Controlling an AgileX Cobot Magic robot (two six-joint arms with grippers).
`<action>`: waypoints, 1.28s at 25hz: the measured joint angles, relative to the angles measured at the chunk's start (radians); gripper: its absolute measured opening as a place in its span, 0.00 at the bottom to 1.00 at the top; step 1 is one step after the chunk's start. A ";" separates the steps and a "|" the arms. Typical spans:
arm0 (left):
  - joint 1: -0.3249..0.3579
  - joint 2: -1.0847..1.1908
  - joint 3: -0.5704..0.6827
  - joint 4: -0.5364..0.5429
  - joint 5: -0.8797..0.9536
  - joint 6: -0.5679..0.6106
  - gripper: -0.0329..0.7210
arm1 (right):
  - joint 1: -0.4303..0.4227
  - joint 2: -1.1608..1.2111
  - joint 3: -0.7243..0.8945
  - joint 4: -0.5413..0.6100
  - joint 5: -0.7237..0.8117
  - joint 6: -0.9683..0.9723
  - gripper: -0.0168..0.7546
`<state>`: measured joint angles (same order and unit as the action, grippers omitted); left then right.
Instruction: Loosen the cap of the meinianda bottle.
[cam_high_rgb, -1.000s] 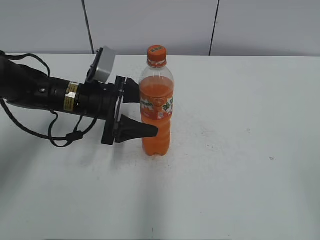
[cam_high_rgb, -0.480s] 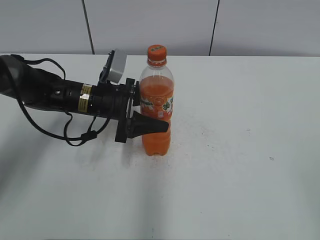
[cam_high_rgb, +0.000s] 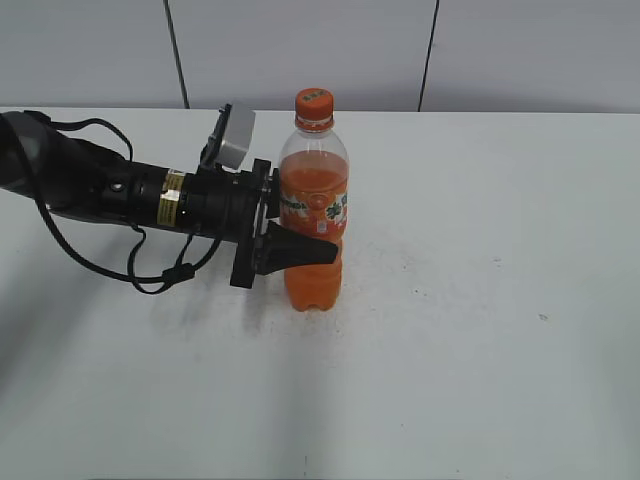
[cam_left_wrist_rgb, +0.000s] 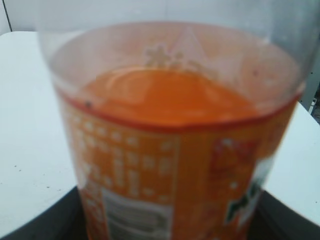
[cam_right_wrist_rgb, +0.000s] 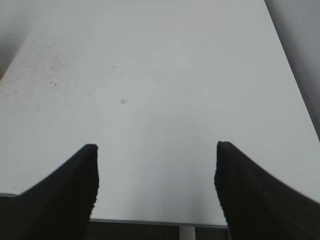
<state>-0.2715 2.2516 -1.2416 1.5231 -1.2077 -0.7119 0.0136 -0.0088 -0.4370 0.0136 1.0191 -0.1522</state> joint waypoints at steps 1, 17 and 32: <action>0.000 0.000 0.000 0.000 0.000 0.000 0.61 | 0.000 0.000 0.000 0.000 0.000 0.000 0.73; 0.000 0.000 0.000 0.002 0.000 0.000 0.61 | 0.000 0.000 0.000 0.000 -0.001 -0.003 0.73; 0.000 0.000 0.000 0.003 0.000 0.000 0.61 | 0.000 0.533 -0.349 0.043 0.039 0.129 0.73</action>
<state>-0.2715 2.2516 -1.2416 1.5258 -1.2077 -0.7119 0.0136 0.5238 -0.7858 0.0566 1.0585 -0.0235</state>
